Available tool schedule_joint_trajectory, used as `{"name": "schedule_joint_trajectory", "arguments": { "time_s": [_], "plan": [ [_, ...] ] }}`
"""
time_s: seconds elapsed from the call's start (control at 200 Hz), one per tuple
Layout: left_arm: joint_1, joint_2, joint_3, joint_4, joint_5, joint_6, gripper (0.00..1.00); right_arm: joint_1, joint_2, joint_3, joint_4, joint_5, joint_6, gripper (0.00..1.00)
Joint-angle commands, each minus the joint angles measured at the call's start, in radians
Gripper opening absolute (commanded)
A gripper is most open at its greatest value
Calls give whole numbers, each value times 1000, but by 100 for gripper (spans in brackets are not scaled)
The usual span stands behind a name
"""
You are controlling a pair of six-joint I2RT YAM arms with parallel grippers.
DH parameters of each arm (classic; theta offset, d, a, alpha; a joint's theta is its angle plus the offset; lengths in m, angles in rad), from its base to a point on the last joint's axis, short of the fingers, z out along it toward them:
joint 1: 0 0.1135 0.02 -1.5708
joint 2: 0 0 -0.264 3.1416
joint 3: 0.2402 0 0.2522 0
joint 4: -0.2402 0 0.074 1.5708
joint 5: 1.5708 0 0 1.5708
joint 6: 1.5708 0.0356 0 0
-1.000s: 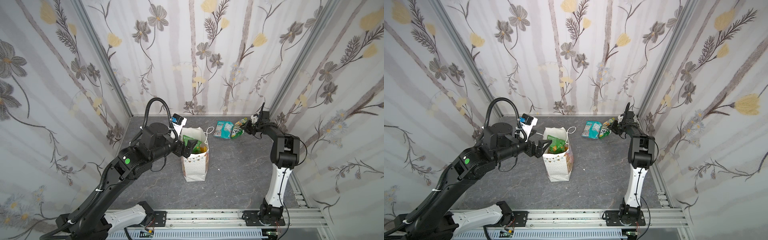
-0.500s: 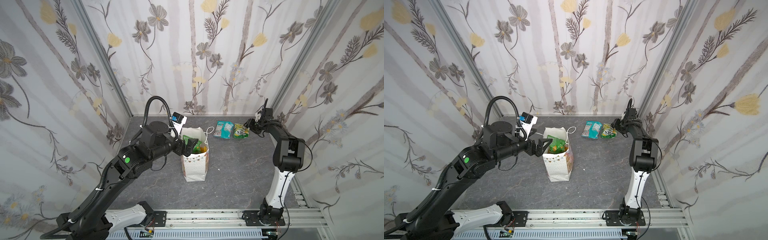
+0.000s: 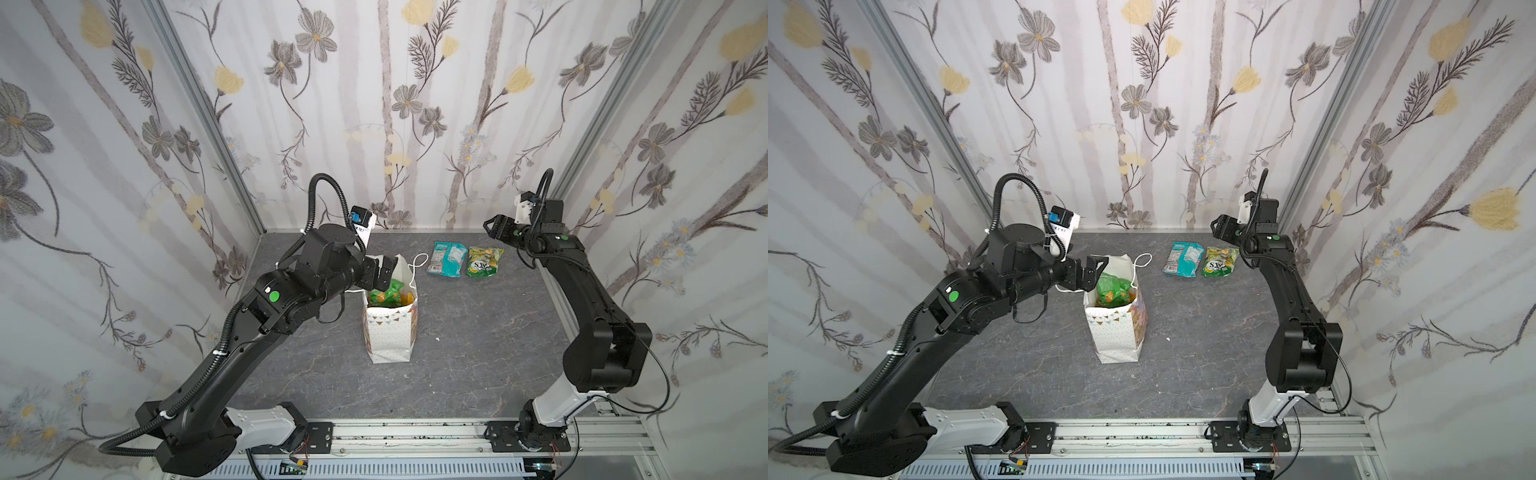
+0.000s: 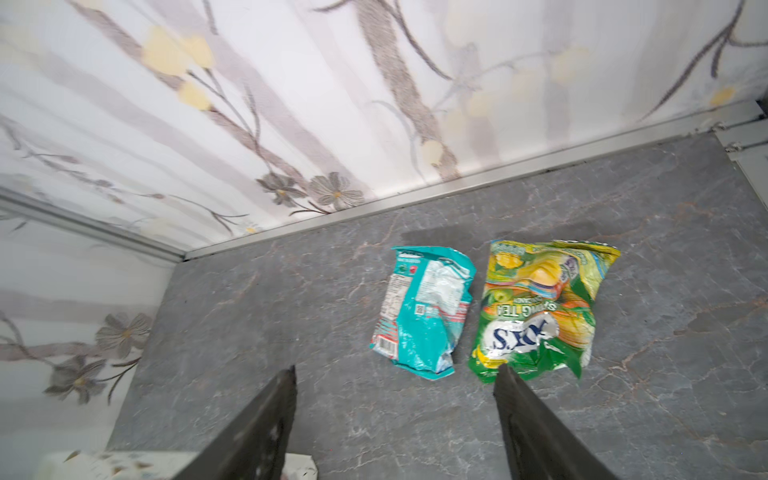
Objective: Take the snacks out of the paper bag
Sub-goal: 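Move the left gripper over the bag while the right gripper returns toward it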
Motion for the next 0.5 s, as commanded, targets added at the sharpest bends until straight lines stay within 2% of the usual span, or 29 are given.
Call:
{"name": "schedule_joint_trajectory", "arguments": {
  "time_s": [0.0, 0.175, 0.395, 0.495],
  "plan": [
    [15, 60, 59, -73, -81, -51, 100, 36, -100, -56, 111, -50, 40, 83],
    [48, 197, 178, -176, -78, -112, 100, 115, -267, -118, 153, -118, 47, 99],
    [92, 379, 344, -323, -7, -192, 99, 253, -354, -133, 134, -231, 34, 99],
    [101, 459, 410, -393, 22, -225, 95, 320, -360, -114, 90, -250, 13, 99]
  ]
}}
